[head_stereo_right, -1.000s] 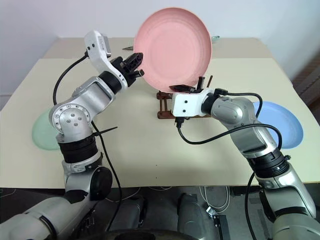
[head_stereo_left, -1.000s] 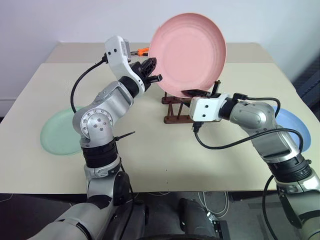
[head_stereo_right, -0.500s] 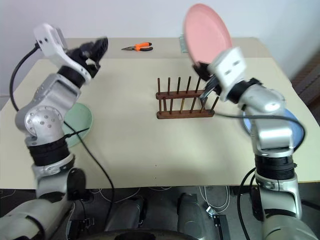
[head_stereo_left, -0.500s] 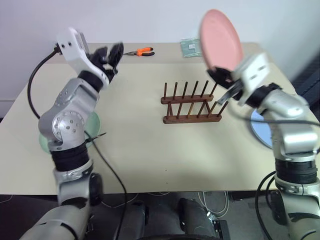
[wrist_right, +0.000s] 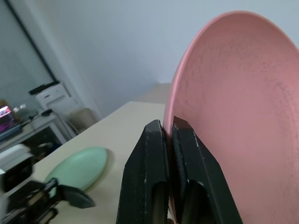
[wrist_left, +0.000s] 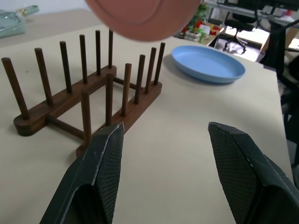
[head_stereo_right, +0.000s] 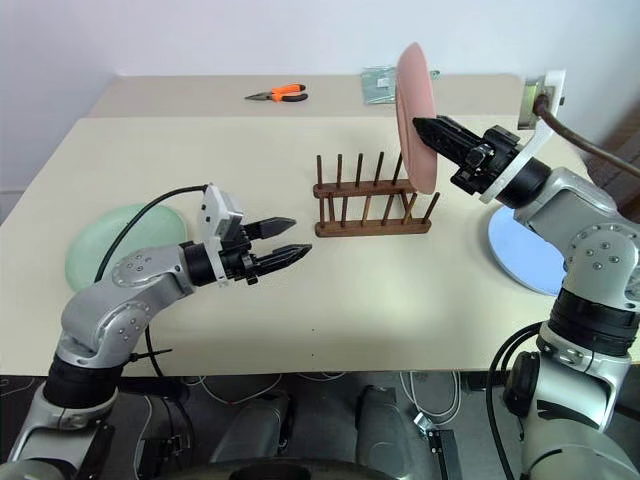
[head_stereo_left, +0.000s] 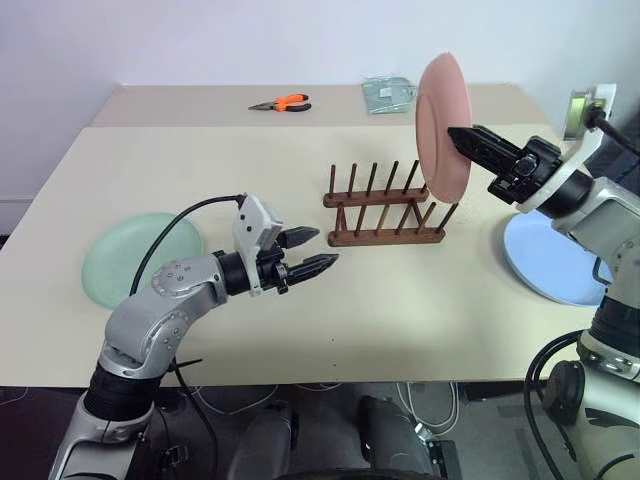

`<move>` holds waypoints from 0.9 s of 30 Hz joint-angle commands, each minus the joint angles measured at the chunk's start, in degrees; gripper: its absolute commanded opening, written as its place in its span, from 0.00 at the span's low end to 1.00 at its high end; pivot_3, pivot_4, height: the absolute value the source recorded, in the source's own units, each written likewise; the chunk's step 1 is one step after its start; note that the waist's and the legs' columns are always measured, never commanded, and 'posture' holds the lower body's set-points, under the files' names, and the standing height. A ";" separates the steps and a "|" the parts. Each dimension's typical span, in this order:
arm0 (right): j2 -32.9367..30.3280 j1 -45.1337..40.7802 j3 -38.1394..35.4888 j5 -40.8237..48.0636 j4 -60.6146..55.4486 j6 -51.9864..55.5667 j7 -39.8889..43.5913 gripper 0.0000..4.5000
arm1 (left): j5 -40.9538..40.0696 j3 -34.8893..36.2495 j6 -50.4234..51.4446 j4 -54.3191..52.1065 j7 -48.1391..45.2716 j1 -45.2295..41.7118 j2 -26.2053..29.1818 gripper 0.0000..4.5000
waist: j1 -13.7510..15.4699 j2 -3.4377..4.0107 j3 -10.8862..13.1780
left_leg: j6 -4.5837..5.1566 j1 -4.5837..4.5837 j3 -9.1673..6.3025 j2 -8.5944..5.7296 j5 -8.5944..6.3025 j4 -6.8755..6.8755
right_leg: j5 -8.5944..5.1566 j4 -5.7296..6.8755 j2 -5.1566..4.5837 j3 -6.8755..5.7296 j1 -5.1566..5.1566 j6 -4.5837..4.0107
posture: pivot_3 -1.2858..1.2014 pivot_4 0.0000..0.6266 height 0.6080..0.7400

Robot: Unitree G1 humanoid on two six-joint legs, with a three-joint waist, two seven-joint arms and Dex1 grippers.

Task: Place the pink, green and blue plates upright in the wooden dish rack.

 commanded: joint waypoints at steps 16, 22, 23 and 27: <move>-4.48 -6.20 2.10 -14.84 8.11 -20.36 -4.98 0.77 | 4.49 2.69 -1.06 2.44 6.68 -0.31 -1.86 0.99 | -0.08 0.09 0.04 | 0.02 0.01 0.02 -0.01 -0.01 0.00 | 0.07 0.01 0.00 0.00 0.00 0.17 | 0.52 0.24 1.00; -11.27 -5.64 8.32 -21.54 -1.54 -30.22 4.25 0.97 | 16.85 13.72 -1.52 14.68 27.13 -4.00 -1.78 1.00 | -0.52 0.14 0.08 | 0.01 0.01 0.01 0.00 0.00 -0.03 | 0.11 0.04 0.01 -0.01 -0.06 0.25 | 0.52 0.24 1.00; -12.18 -4.58 10.36 -21.94 -4.21 -30.62 6.71 0.99 | 18.34 15.54 -0.82 16.31 30.10 -4.60 -1.56 1.00 | -0.85 0.15 0.07 | 0.01 0.02 0.00 0.02 -0.01 -0.06 | 0.11 0.05 0.03 -0.01 -0.07 0.26 | 0.52 0.24 1.00; -14.46 1.42 22.48 -24.07 -17.92 -30.19 14.54 0.99 | 22.79 24.15 3.96 20.70 40.65 -6.06 -0.24 1.00 | -1.49 -0.03 0.00 | 0.00 0.05 -0.05 0.03 -0.01 -0.08 | 0.02 0.05 0.02 -0.05 -0.04 0.40 | 0.52 0.24 1.00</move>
